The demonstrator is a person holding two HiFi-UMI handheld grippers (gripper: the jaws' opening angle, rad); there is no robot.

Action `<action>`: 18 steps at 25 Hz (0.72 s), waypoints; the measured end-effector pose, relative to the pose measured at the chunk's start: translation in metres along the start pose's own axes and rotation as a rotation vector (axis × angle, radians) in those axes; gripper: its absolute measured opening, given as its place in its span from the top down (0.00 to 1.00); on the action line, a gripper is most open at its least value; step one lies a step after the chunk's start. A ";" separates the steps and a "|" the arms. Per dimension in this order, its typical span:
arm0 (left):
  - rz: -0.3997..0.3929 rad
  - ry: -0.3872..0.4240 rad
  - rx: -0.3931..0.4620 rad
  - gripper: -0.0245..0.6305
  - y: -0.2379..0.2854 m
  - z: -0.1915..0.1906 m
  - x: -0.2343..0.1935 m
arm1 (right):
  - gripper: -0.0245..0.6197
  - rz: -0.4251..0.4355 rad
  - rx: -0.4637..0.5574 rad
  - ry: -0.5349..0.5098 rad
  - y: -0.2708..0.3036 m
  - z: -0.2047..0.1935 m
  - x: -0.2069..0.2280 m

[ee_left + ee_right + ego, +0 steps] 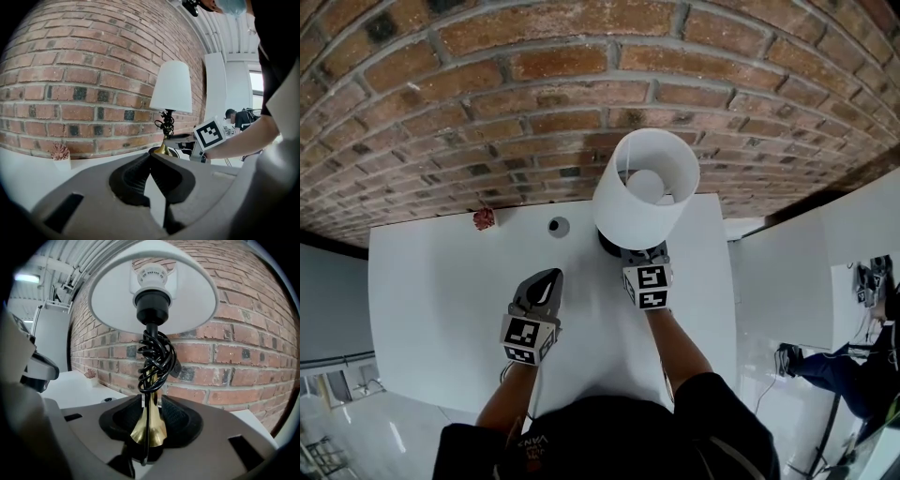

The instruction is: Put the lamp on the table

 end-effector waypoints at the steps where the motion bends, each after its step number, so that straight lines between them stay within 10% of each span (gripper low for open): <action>1: -0.002 0.002 0.000 0.96 -0.001 0.001 0.002 | 0.76 0.000 0.000 0.000 -0.004 0.002 0.000; 18: 0.029 0.031 0.035 0.96 -0.058 0.022 0.033 | 0.93 -0.045 0.045 0.005 -0.085 0.044 -0.016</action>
Point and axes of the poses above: the fingertips, and each gripper's own axes: y forward along the fingers, x to its right, z out of its top, the point moved 1 cm from there along -y, backward along the fingers, and after that the axes turned 13 degrees about x, right-handed, at the moved point
